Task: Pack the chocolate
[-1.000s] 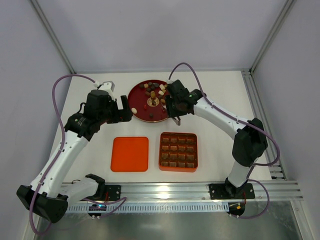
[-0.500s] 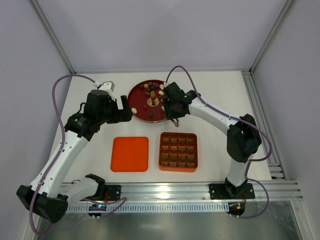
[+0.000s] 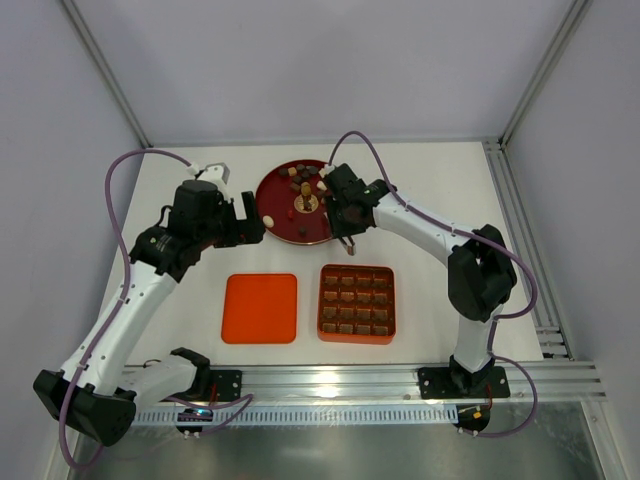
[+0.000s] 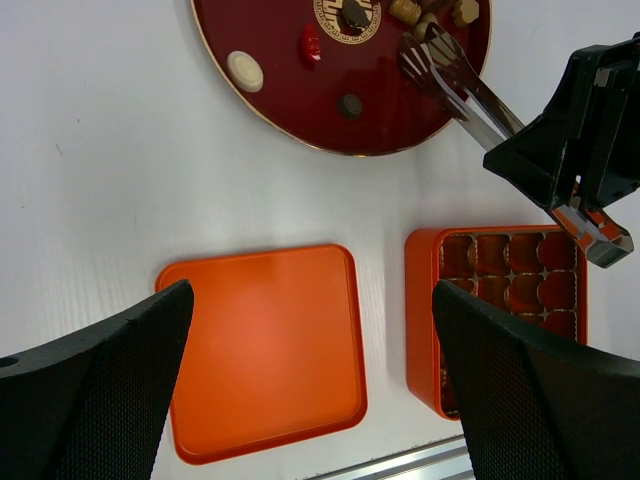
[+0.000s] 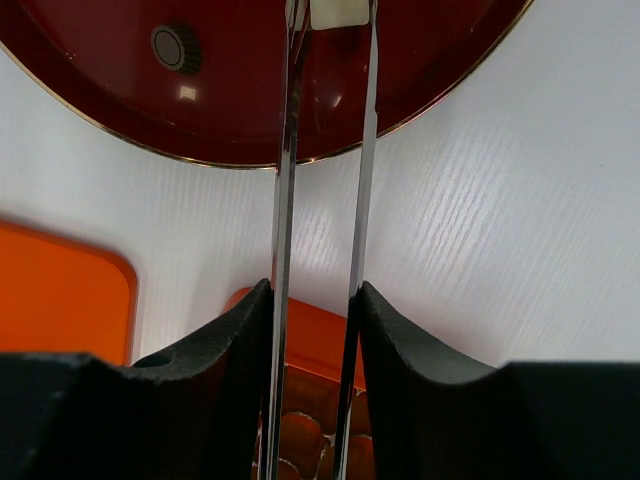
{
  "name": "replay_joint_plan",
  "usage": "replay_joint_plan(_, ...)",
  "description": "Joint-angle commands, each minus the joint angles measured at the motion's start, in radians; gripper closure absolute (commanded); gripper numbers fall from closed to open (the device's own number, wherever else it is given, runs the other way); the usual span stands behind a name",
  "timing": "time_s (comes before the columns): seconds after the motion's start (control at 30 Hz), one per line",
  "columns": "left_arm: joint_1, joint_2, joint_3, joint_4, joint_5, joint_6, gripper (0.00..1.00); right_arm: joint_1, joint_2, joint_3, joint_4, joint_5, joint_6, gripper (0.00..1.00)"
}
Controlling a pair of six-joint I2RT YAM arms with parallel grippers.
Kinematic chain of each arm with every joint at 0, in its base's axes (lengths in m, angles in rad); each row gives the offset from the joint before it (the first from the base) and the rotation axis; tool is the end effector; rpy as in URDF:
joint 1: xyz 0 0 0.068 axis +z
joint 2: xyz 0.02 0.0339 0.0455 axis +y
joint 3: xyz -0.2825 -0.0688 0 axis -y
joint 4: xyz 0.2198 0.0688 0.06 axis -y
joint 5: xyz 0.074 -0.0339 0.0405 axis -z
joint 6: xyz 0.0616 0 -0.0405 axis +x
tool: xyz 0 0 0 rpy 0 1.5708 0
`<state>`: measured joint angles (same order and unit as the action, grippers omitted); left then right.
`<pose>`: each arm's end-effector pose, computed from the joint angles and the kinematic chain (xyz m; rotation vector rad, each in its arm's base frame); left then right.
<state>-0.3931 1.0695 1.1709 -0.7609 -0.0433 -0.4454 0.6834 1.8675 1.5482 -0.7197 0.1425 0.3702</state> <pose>0.1894 -0.0757 0.3601 -0.0831 2.2595 -0.4063 0.3146 0.2449 0.2553 -0.3563 2.5814 0.1960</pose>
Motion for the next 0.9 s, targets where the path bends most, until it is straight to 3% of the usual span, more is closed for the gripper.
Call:
replay_joint_plan(0.0,0.000,-0.009,-0.004,0.011,-0.007,-0.004,0.00,0.005,-0.021,0.038,0.022,0.002,0.001,0.60)
replay_joint_plan(0.23,-0.001,-0.011,-0.007,0.012,-0.007,-0.004,0.00,0.005,-0.030,0.055,0.016,0.006,0.001,0.71)
replay_joint_plan(0.87,-0.001,-0.011,-0.005,0.012,-0.010,-0.003,0.00,0.005,-0.062,0.085,-0.003,-0.003,0.012,0.73)
